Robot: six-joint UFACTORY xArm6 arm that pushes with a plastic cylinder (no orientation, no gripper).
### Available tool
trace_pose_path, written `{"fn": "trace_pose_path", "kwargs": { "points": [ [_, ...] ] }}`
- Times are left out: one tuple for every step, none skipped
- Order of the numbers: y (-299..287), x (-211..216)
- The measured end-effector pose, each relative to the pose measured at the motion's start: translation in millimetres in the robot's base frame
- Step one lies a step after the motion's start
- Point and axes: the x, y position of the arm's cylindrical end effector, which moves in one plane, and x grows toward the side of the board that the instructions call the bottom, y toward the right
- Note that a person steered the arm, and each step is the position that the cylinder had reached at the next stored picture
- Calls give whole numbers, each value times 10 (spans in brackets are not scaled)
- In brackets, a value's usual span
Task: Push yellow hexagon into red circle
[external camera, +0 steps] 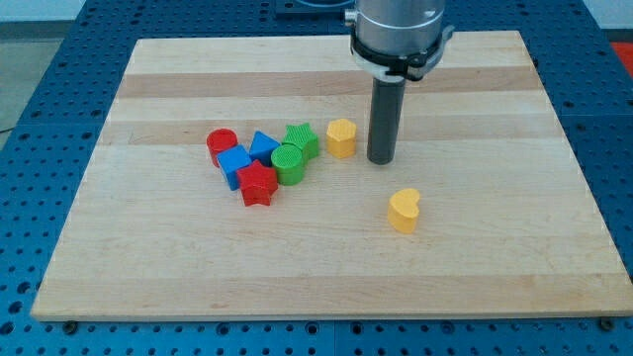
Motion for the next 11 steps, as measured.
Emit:
{"fn": "trace_pose_path", "kwargs": {
  "points": [
    [-97, -63],
    [-284, -311],
    [-482, -577],
    [-458, -590],
    [-331, -483],
    [-574, -563],
    [-944, -665],
    [-1016, -666],
    [-883, -785],
    [-1101, -1083],
    [-1322, -925]
  ]
}}
